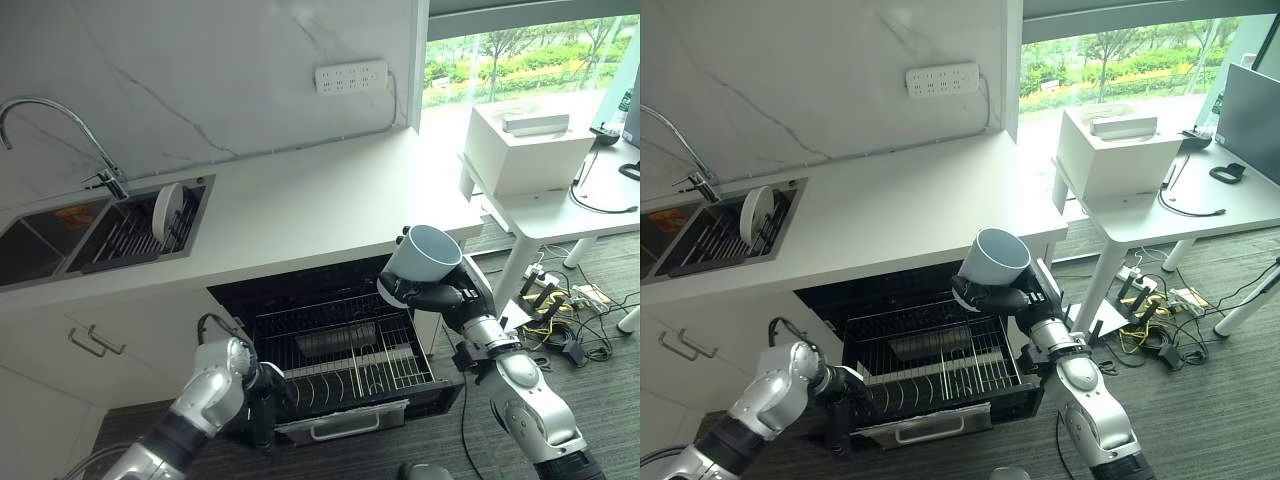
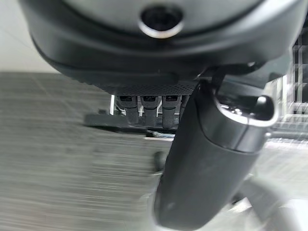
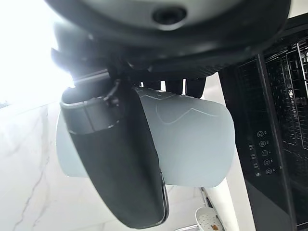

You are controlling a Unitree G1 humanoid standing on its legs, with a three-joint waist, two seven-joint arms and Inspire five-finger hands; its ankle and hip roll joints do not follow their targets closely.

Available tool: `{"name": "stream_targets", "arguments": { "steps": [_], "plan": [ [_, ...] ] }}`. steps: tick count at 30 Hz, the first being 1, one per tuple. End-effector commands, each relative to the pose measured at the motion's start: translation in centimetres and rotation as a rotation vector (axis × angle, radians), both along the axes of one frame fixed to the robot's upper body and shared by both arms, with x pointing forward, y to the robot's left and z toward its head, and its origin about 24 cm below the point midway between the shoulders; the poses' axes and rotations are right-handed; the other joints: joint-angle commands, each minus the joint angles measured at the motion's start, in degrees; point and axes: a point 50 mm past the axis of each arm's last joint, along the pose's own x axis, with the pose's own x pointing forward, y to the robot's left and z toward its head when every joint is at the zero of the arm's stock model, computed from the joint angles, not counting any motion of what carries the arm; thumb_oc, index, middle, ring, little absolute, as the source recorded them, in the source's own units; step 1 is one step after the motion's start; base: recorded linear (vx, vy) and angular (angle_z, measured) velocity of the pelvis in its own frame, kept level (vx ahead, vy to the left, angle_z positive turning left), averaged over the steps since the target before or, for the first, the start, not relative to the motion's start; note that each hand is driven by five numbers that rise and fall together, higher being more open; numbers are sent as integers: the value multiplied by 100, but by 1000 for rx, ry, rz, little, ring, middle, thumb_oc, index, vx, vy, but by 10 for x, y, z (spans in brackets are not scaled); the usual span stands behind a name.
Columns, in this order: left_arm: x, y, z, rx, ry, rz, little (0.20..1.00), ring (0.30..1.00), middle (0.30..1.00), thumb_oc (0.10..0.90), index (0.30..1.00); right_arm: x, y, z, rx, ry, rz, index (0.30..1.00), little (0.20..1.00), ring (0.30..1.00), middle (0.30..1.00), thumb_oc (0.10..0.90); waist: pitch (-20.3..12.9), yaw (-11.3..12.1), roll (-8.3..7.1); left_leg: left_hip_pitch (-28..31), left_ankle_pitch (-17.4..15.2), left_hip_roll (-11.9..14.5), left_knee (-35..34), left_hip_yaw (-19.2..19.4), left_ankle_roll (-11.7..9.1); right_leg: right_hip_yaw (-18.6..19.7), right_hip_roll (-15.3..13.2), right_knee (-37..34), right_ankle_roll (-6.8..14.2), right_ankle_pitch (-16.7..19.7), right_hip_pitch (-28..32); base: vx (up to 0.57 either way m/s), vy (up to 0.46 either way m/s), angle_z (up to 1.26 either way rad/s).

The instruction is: Place the dishes in the dishwasher.

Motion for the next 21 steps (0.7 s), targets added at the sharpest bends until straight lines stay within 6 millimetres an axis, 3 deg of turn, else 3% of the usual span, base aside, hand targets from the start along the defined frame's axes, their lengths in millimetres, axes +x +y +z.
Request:
{"name": "stream_targets", "arguments": {
  "steps": [1,7,12,16,21],
  "plan": [
    [19,16,35,-127,-298,154,900,900,900,800,900,3,-2,53,30,-290,29,300,300,300,300,400,-26,125,-210,22,-1076,-181,457,-5,192,-184,-8,-189,578,-630,450,-9,24,4],
    [30,38,51,-328,-669,468,900,900,900,800,900,9,-15,35,-59,-187,10,300,300,300,300,400,-57,219,-279,10,-1022,-177,457,-67,157,-254,-46,-189,561,-643,492,12,9,8],
    [21,25,62,-701,-890,721,900,900,900,800,900,12,-28,9,-153,-42,-47,300,300,300,300,400,-30,354,-431,-12,-994,-159,457,-187,112,-337,-81,-189,508,-676,534,15,-18,11],
    [15,24,72,-807,-978,762,900,900,900,800,900,13,-41,-19,-197,143,-103,300,300,300,300,400,24,426,-552,5,-1000,-161,457,-234,96,-392,-100,-189,520,-635,547,27,-38,10],
    [14,22,87,-858,-1048,734,900,900,900,800,900,17,-47,-38,-217,262,-147,300,300,300,300,400,125,544,-648,15,-989,-161,457,-281,95,-452,-114,-189,546,-565,554,54,-46,3]
  ]
}}
